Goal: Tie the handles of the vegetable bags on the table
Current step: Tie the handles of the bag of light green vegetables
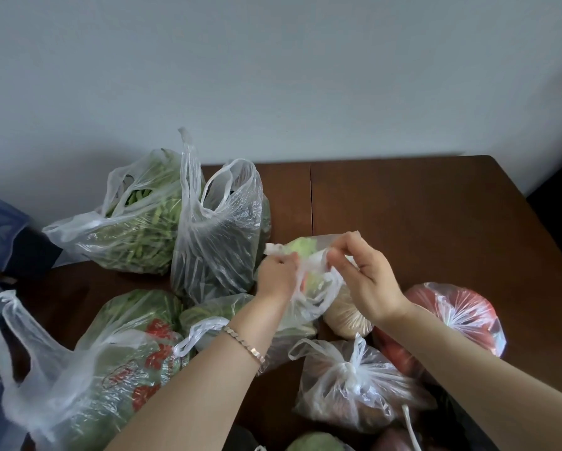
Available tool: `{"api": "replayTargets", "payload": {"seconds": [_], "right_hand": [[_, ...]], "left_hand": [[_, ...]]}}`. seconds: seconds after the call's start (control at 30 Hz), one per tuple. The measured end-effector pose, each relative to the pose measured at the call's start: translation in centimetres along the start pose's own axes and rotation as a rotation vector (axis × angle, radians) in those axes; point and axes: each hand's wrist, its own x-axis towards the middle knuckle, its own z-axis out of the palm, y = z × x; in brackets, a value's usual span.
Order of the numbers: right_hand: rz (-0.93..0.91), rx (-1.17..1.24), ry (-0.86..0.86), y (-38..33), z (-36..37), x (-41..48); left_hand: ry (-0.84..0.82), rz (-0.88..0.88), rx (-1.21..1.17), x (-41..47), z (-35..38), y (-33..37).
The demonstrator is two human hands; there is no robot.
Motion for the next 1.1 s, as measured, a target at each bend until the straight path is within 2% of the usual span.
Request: {"api": "replayTargets", "payload": {"seconds": [0.07, 0.13, 0.2, 0.27, 0.37, 0.43, 0.5, 0.53, 0.6, 0.63, 0.67, 0.73, 0.8, 0.87, 0.93, 0.97, 1.03, 1.1], "right_hand": [[0.124, 0.159, 0.069, 0.3, -0.4, 0.1], [0.293, 0.229, 0.184, 2.1, -1.2, -0.2], [0.502, 0.162, 0.284, 5.0, -2.0, -1.1], [0.734, 0.09, 0.38, 7.6, -2.4, -1.8], [0.937, 0.228, 0.504, 8.1, -2.1, -1.2], [0.896, 0.33, 0.515, 6.7, -2.1, -0.1], [0.746, 0.392, 0.463, 4.7, -2.2, 1.3], [0.661, 0.414, 0.425, 3.5, -2.3, 2.1], [0.508, 0.426, 0.338, 1.3, -2.1, 3.7], [0.443, 0.423, 0.297, 0.3, -1.9, 4.4], [0.389, 0.42, 0.261, -0.4, -1.6, 5.0], [0.31, 0.401, 0.213, -0.8, -0.9, 5.8], [0.314, 0.412, 0.193, 0.1, -0.5, 5.9], [0.43, 0.396, 0.154, 1.9, -0.3, 5.3], [0.562, 0.192, 0.023, 3.5, -0.1, 4.2], [0.567, 0.033, -0.074, 4.2, 0.2, 3.5], [0.45, -0.175, -0.213, 4.6, 1.1, 2.7], [0.337, -0.198, -0.202, 4.4, 2.0, 2.7]], "left_hand": [[0.175, 0.01, -0.036, 1.3, -1.1, -0.3], [0.288, -0.057, -0.18, 3.3, -2.6, -0.8], [0.327, -0.183, -0.345, 4.5, -3.5, -1.7], [0.346, -0.249, -0.371, 4.6, -3.1, -2.6], [0.338, -0.172, -0.441, 4.1, -2.1, -3.2], [0.203, -0.011, -0.551, 3.4, -1.9, -2.8], [0.007, 0.143, -0.499, 2.4, -2.1, -1.5], [-0.11, 0.208, -0.388, 1.9, -2.3, -0.8], [-0.323, 0.298, -0.018, 1.4, -2.1, 0.3], [-0.377, 0.318, 0.175, 1.4, -1.8, 0.5], [-0.386, 0.328, 0.313, 1.6, -1.3, 0.5], [-0.347, 0.333, 0.371, 2.0, -0.5, 0.2], [-0.314, 0.312, 0.276, 2.4, -0.1, 0.3], [-0.264, 0.259, 0.137, 2.6, 0.0, 0.6], [-0.188, 0.199, 0.037, 2.8, -0.1, 0.6], [-0.163, 0.182, 0.01, 2.8, -0.1, 0.6], [-0.161, 0.163, -0.019, 2.7, -0.1, 0.5], [-0.163, 0.171, -0.022, 2.6, 0.0, 0.5]]}}
